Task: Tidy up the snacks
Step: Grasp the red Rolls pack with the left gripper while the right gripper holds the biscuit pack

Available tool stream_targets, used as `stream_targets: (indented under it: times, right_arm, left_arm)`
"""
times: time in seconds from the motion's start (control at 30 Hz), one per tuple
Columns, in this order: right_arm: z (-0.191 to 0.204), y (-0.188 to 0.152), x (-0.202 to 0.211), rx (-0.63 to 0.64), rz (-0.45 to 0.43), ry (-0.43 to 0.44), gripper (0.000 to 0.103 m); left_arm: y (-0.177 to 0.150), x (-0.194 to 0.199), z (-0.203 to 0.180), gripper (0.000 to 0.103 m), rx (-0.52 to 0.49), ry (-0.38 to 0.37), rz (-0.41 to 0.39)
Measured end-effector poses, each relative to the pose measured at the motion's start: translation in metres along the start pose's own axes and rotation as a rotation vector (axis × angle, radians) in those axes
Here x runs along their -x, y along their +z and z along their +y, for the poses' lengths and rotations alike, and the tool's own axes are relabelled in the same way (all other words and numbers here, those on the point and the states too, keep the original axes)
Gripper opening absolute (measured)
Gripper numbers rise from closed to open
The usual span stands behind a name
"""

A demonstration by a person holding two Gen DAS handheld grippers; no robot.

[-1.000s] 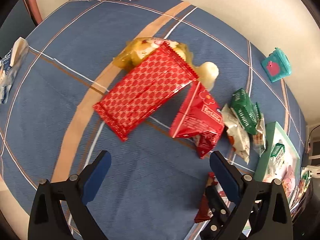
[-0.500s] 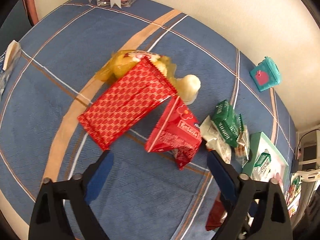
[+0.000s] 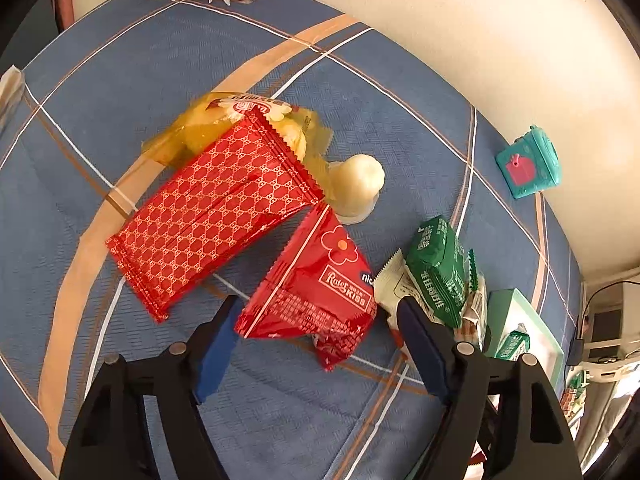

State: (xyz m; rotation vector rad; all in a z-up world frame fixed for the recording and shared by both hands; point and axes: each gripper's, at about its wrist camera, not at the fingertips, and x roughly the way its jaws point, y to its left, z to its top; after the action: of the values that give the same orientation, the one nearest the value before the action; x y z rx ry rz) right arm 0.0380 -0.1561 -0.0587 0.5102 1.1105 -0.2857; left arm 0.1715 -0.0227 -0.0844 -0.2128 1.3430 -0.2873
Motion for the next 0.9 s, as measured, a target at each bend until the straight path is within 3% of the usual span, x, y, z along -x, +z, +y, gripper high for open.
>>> stream_targets:
  times: [0.07, 0.53, 0.6, 0.67, 0.9]
  right_arm:
    - [-0.001, -0.001, 0.001, -0.003, 0.001, 0.004, 0.041]
    - [-0.009, 0.001, 0.012, -0.035, -0.023, 0.022, 0.041]
    - [-0.010, 0.002, 0.016, -0.040, -0.029, 0.026, 0.041]
    - [-0.012, 0.003, 0.019, -0.045, -0.036, 0.029, 0.041]
    - [-0.016, 0.005, 0.026, -0.053, -0.044, 0.030, 0.041]
  left_arm:
    - [-0.001, -0.005, -0.001, 0.066, 0.004, 0.006, -0.014]
    - [0.000, 0.008, 0.003, 0.055, 0.011, -0.022, -0.041]
    - [-0.004, 0.022, 0.006, 0.042, 0.003, -0.027, -0.056]
    - [-0.002, 0.032, 0.008, 0.036, 0.001, -0.040, -0.066]
    - [-0.002, 0.038, 0.008, 0.033, -0.011, -0.028, -0.071]
